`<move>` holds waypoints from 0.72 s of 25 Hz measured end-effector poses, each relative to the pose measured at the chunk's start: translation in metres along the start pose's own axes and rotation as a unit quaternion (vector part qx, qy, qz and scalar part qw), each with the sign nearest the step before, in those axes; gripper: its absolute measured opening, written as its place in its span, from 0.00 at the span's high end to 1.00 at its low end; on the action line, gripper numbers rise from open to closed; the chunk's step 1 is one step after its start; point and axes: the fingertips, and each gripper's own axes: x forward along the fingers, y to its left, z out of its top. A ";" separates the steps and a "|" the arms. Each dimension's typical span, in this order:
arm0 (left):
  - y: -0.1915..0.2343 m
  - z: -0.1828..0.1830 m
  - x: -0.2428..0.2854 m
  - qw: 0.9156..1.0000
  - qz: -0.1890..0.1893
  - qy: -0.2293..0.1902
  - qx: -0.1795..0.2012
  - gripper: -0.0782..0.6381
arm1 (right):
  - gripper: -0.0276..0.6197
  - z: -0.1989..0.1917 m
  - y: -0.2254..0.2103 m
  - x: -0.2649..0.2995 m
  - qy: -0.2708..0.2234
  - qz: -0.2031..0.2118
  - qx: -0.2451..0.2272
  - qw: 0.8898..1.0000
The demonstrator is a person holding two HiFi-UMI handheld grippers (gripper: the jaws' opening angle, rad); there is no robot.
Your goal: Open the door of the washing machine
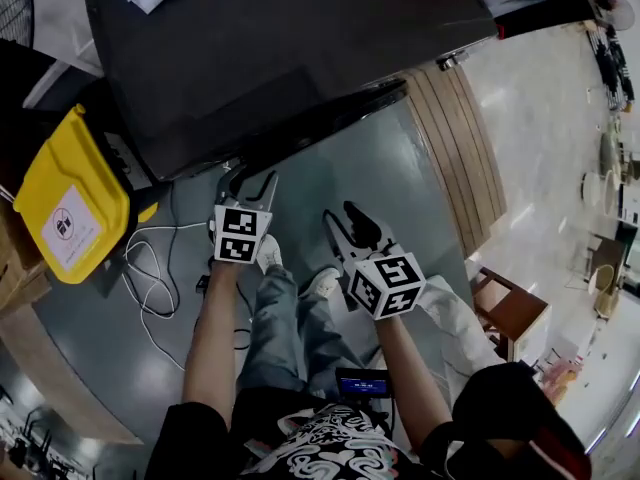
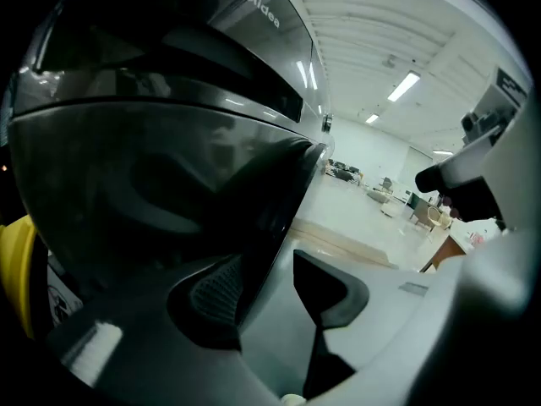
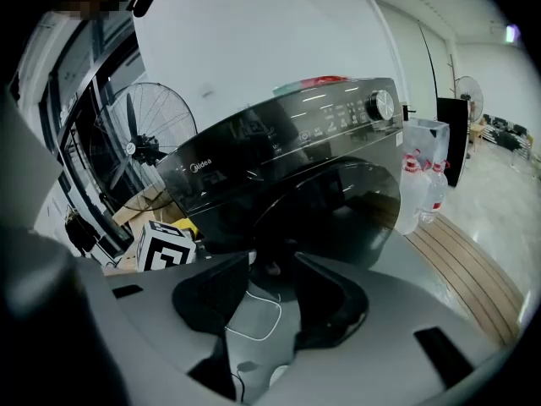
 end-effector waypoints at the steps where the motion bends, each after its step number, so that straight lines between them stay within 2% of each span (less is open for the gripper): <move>1: 0.001 0.001 0.004 1.000 -0.004 -0.001 0.005 0.64 | 0.70 -0.003 -0.001 0.001 0.001 -0.002 0.002 1.000; 3: 0.000 0.003 0.012 1.000 -0.019 0.001 0.020 0.70 | 0.70 -0.008 -0.004 0.002 0.002 -0.005 0.006 1.000; 6: -0.004 0.004 0.015 0.998 -0.035 0.010 0.043 0.71 | 0.71 -0.016 -0.005 -0.005 0.005 -0.008 0.009 1.000; 11: -0.007 0.001 0.014 0.997 -0.030 0.021 0.070 0.73 | 0.73 -0.024 -0.005 -0.009 0.006 -0.013 0.025 1.000; 14: -0.018 -0.005 0.010 0.996 -0.048 0.034 0.073 0.75 | 0.73 -0.022 -0.003 -0.007 0.003 -0.014 0.028 0.999; 18: -0.060 -0.023 -0.002 0.993 -0.085 0.045 0.067 0.76 | 0.73 -0.016 -0.003 0.002 -0.001 -0.025 0.042 0.999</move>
